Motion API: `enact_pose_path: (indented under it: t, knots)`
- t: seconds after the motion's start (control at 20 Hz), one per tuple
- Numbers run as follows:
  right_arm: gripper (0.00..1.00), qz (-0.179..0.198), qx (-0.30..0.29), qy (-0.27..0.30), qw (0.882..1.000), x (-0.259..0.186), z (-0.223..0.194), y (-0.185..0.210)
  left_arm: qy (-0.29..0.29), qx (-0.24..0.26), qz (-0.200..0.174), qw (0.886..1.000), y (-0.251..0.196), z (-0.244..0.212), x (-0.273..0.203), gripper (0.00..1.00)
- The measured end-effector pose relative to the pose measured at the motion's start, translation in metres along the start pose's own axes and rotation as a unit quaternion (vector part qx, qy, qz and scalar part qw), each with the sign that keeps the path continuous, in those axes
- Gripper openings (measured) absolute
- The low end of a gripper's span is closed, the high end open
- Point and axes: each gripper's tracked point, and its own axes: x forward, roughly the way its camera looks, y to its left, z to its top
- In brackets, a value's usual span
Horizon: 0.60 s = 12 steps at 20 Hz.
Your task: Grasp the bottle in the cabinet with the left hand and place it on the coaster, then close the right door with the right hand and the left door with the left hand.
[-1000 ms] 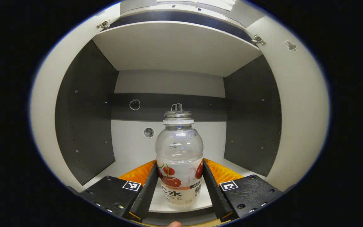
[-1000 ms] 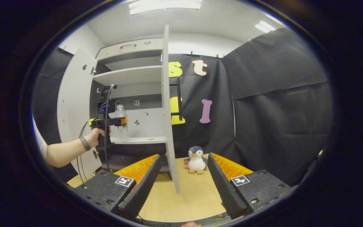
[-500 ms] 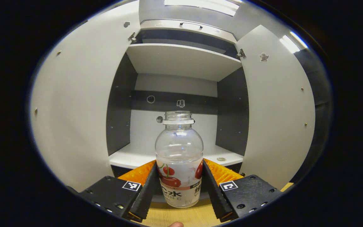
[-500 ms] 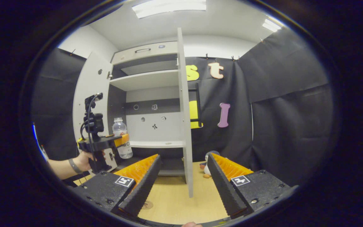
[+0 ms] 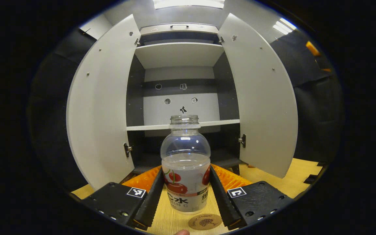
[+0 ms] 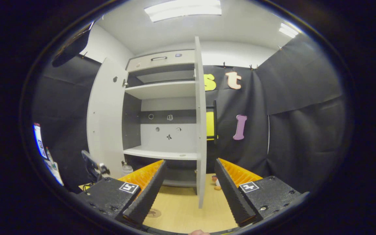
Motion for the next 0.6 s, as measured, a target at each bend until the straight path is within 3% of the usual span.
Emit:
enact_pose_path:
  t: [0.4,0.6]
  knots:
    - [0.97,-0.031,-0.022,0.002,0.999,-0.020,0.011,-0.012,0.008,-0.024,0.019,0.999,-0.025,-0.063,-0.002,0.76]
    - [0.97,-0.039,-0.029,0.007,0.999,-0.024,0.012,-0.015,0.029,-0.030,0.008,0.999,-0.040,-0.089,0.003,0.76]
